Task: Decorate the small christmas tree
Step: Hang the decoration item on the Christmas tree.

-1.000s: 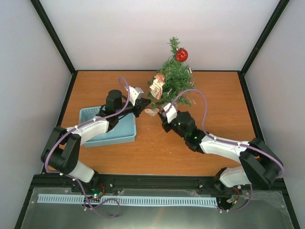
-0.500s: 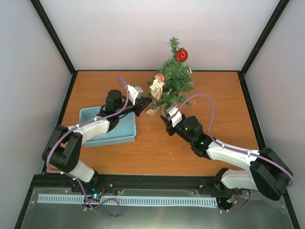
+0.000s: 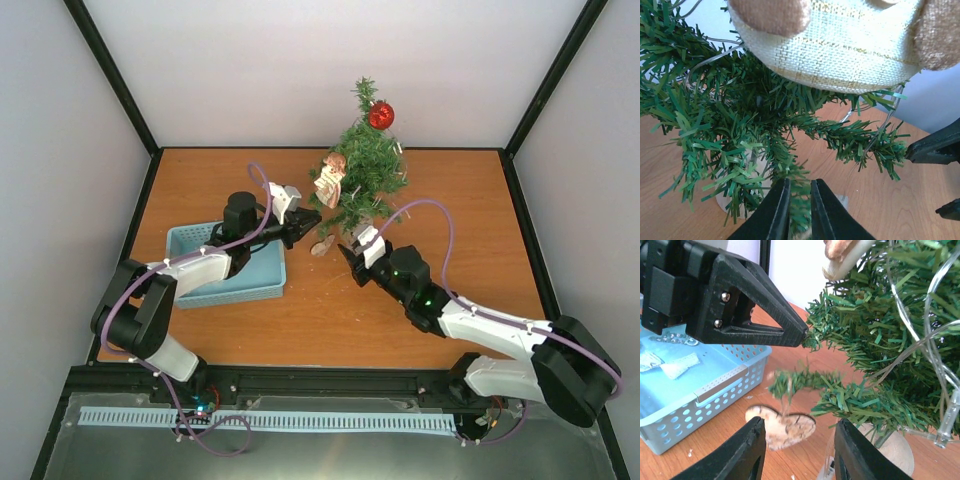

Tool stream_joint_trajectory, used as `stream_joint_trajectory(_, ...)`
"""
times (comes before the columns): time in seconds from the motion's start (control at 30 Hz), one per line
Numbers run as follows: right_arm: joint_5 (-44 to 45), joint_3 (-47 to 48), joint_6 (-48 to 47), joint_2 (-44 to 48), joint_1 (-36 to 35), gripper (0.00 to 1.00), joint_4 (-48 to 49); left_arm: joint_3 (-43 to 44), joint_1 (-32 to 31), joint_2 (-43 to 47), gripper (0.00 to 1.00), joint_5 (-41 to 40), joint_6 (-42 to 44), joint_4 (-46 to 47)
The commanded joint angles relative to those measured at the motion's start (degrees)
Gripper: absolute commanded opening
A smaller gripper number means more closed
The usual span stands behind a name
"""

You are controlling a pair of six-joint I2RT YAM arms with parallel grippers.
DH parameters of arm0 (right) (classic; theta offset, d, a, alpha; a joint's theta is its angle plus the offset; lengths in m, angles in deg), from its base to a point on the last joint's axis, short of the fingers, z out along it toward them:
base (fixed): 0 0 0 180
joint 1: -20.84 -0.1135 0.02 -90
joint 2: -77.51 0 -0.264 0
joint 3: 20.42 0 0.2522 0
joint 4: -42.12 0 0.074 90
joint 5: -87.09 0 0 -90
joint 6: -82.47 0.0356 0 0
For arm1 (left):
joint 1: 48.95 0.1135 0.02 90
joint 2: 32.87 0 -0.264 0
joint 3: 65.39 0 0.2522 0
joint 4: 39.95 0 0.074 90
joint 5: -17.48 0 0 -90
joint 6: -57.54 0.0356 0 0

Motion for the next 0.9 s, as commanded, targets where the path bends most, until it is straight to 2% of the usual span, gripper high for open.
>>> stream_joint_trajectory(0.0,0.54,-0.88,0.3,2.4,0.37,0.41,0.78,0.72,0.26,1.01,0.13,2.0,0.21,1.25)
stream_joint_trajectory(0.17,1.07,-1.22,0.33,4.61,0.37,0.44,-0.69,0.71,0.21,1.45,0.17,2.1,0.13,0.8)
stream_joint_trajectory(0.4,0.23,-1.62,1.02,7.94,0.37,0.49,-3.21,0.22,0.23,4.16,0.28,0.27,-0.87,-0.43)
stream_joint_trajectory(0.57,-2.02,-0.63,0.6,11.8,0.37,0.68,-8.82,-0.59,0.22,8.51,0.43,-2.29,-1.39,-4.1)
stream_joint_trajectory(0.63,-2.92,-0.1,0.51,13.52,0.34,0.82,-11.72,-1.08,0.23,10.9,0.53,-4.36,-1.44,-6.39)
stream_joint_trajectory(0.67,-3.25,0.12,0.57,14.54,0.37,0.94,-12.9,-1.34,0.24,12.28,0.56,-5.5,-1.07,-8.03)
stream_joint_trajectory(0.7,-3.58,0.28,0.58,15.6,0.37,0.99,-14.19,-1.62,0.25,13.67,0.57,-6.66,-0.59,-9.62)
stream_joint_trajectory(0.8,-4.87,0.74,0.64,18.65,0.38,1.0,-17.43,-3.39,0.24,18.1,0.62,-11.59,-0.98,-13.14)
stream_joint_trajectory(0.87,-5.31,1.14,0.94,20.49,0.37,1.0,-19.87,-3.78,0.24,20.57,0.66,-17.75,-3.26,-17.25)
